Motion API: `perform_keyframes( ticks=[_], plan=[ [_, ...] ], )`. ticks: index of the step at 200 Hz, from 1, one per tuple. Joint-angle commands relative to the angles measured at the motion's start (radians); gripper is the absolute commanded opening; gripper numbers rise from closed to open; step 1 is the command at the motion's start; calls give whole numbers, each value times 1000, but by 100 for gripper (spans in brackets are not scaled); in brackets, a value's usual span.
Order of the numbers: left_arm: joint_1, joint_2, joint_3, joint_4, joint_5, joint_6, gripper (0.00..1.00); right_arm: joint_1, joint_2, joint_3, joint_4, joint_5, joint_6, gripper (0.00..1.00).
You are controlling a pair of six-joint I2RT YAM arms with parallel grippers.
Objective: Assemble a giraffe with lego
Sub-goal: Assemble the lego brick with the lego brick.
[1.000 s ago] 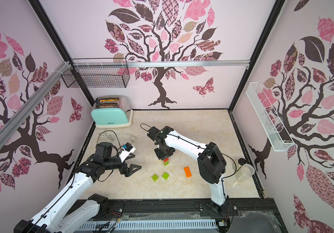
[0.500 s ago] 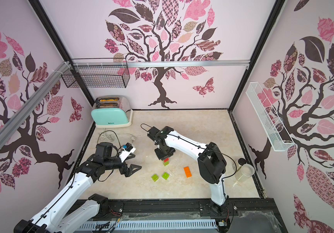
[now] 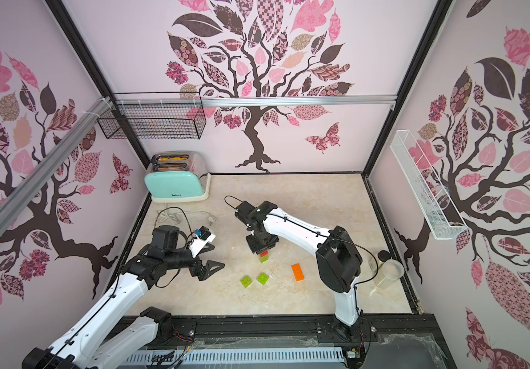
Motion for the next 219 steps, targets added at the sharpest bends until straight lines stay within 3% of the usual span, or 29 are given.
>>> perform_keyframes(
  ticks=[1,60,173,219],
  plan=[
    [-3,-7,-14,20,12,15,98,6,-13,-25,-11,2,16,14],
    [0,-4,-10,17,9,15,98,6,-53,5,-14,3,29,14],
    [0,-10,-14,18,9,15,98,7,-6,-101,31,50,69,12],
    [0,-11,-16,19,11,15,98,13,-24,-33,-8,51,58,7]
  ],
)
